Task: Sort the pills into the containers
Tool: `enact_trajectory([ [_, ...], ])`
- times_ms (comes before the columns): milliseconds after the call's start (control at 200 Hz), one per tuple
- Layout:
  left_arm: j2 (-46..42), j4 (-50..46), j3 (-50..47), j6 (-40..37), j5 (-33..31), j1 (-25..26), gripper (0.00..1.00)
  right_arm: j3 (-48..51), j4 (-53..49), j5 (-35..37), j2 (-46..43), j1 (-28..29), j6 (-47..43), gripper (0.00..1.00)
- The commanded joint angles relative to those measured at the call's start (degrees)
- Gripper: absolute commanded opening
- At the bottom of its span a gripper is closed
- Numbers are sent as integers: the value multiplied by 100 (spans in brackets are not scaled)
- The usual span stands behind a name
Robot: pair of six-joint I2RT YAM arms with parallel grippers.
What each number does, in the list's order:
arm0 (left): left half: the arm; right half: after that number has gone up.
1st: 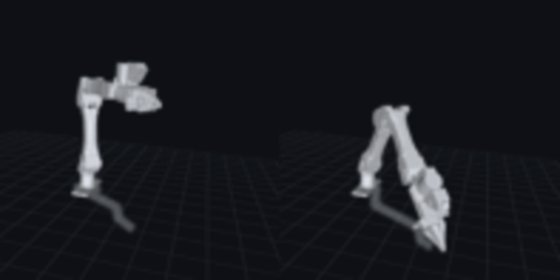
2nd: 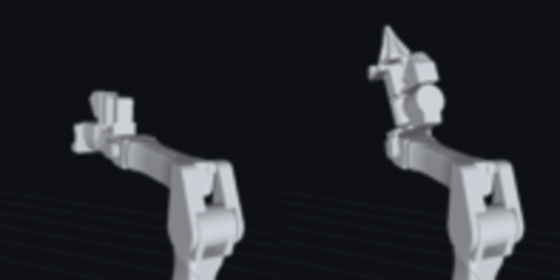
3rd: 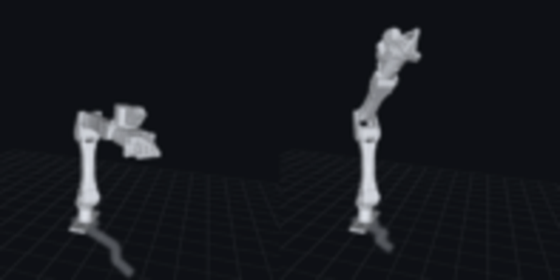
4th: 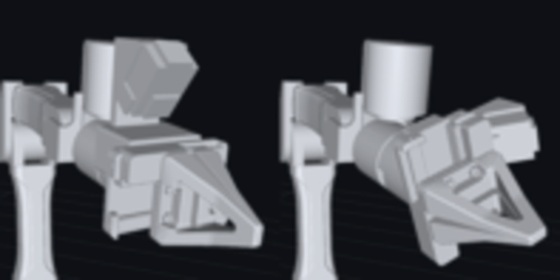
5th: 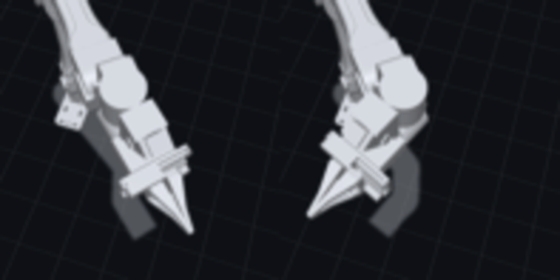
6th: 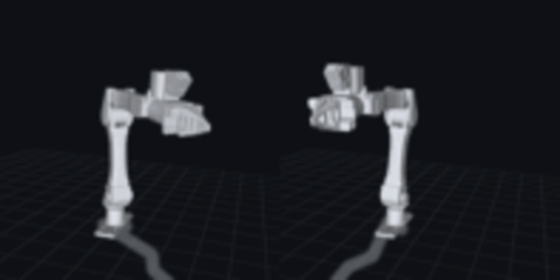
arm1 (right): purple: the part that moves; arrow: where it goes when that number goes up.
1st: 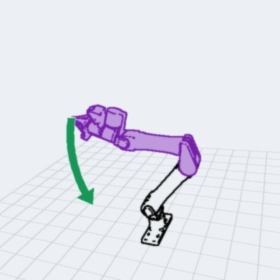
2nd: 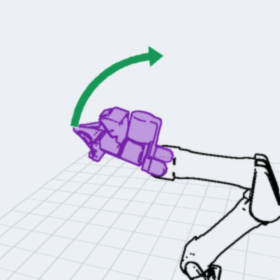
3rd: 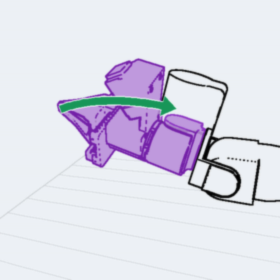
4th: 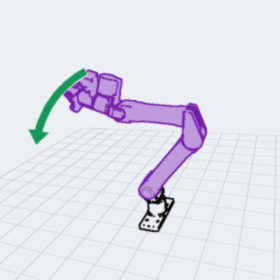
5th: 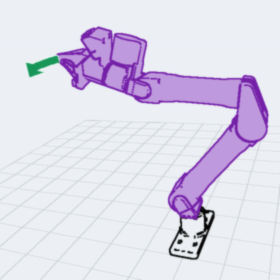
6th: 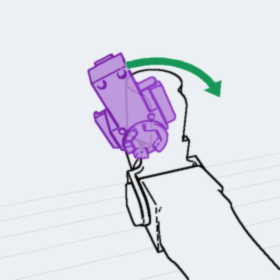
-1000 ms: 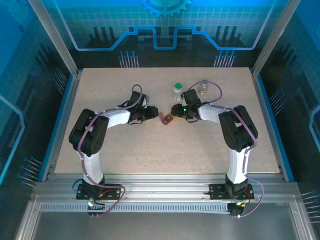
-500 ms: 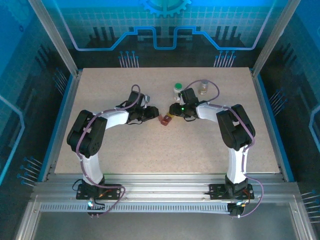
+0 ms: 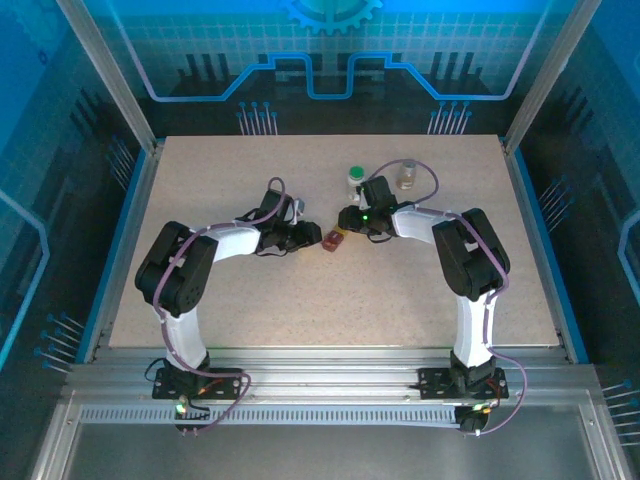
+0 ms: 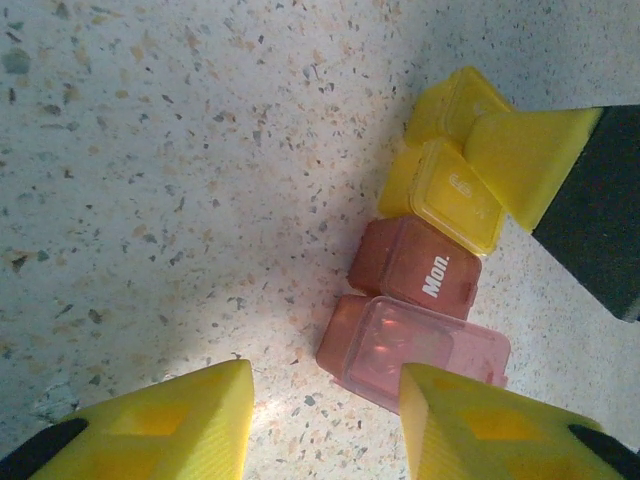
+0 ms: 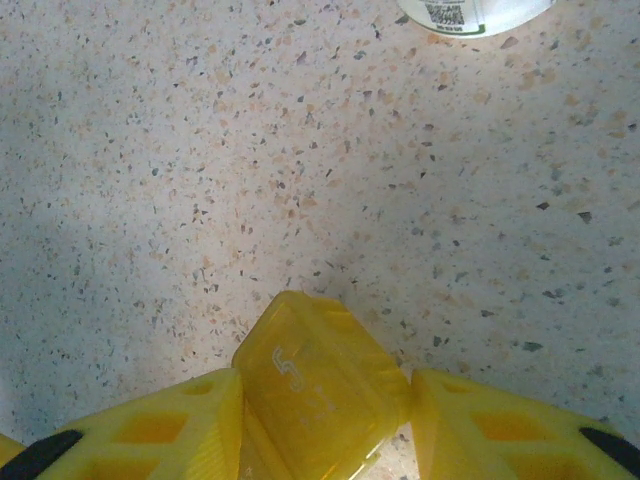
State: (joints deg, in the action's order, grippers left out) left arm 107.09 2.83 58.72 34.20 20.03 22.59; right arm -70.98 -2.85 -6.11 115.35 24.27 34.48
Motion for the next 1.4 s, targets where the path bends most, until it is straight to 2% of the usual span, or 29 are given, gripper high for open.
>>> enact_trajectory([
  [0, -68, -37, 46, 4, 114, 124, 44, 47, -374, 15, 289, 95, -102, 47],
  [450, 324, -213, 298, -104, -75, 482, 44, 163, -272, -22, 279, 105, -73, 46],
  [791, 616, -836, 770, -488, -583, 754, 43, 275, -151, -98, 348, 104, -38, 45],
  [976, 274, -1210, 833, -717, -978, 779, 43, 403, -71, -110, 263, 69, -64, 44],
  [1261, -373, -1203, 652, -675, -1300, 781, 46, 953, 756, -470, 25, -76, 251, 37],
  [1396, -257, -1089, 626, -491, -982, 814, 47, 1387, 1651, -774, -154, -152, 549, 33],
])
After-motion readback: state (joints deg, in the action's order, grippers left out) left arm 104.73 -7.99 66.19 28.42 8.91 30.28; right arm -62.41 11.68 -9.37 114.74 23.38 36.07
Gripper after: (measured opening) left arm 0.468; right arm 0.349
